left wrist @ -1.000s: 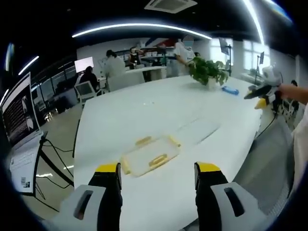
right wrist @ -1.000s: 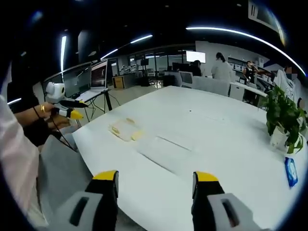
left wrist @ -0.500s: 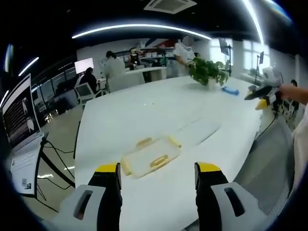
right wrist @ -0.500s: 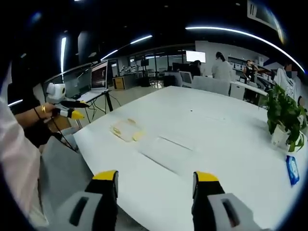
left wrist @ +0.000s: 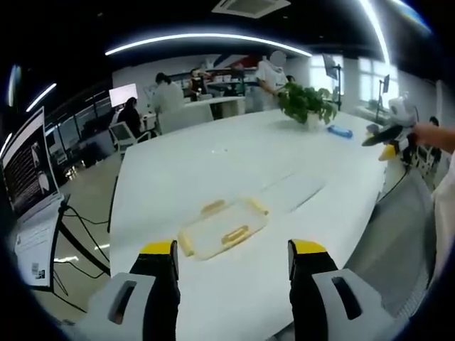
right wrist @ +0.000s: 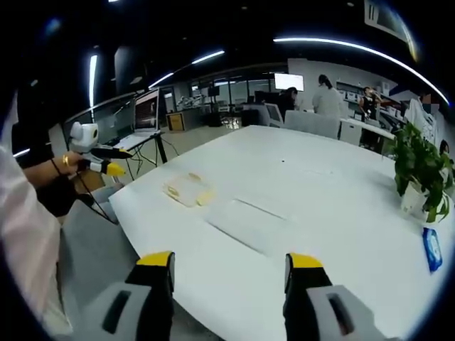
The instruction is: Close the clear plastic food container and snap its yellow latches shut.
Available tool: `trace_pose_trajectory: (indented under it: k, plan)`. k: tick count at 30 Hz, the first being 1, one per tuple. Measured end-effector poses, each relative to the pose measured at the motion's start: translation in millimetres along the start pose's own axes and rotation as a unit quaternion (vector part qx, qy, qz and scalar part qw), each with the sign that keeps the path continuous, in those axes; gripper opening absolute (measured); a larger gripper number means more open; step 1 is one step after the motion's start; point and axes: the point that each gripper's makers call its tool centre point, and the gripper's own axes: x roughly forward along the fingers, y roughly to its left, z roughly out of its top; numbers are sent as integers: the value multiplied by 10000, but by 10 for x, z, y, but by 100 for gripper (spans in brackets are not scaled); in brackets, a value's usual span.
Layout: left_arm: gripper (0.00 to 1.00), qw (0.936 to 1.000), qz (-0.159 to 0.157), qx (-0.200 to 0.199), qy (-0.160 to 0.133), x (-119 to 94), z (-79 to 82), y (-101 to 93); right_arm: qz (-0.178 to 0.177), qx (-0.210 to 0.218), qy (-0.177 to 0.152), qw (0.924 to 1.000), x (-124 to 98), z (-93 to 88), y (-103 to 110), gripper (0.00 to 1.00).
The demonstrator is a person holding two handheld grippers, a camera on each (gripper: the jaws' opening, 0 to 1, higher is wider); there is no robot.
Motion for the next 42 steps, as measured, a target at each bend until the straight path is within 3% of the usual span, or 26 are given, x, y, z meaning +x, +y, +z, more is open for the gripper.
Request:
trace_pose_trajectory:
  k: [22,27,31,35,39,42]
  plan:
    - [62,9998,51,-107,151,49,-121,95,91,136,13,9999,44,27,15,61]
    - [62,9997,174,-152,128,69,-124,143,-8,153,174,9997,85,-12,-51,62]
    - [71,9998,156,-85,48,95,-81,147,-32,232,198,9995,105,-12,-78,71]
    - [80,9999,38,-85,83,137,-79,133,-79,201,229,9995,127,-6,-103,74]
    - [99,9997,-135,-72,177,199,-108,104,-34,170,237,9996,166,11,-89,82]
    - [98,9995,-172,-32,254,220,-145,125,42,115,321,9994,201,-3,-57,83]
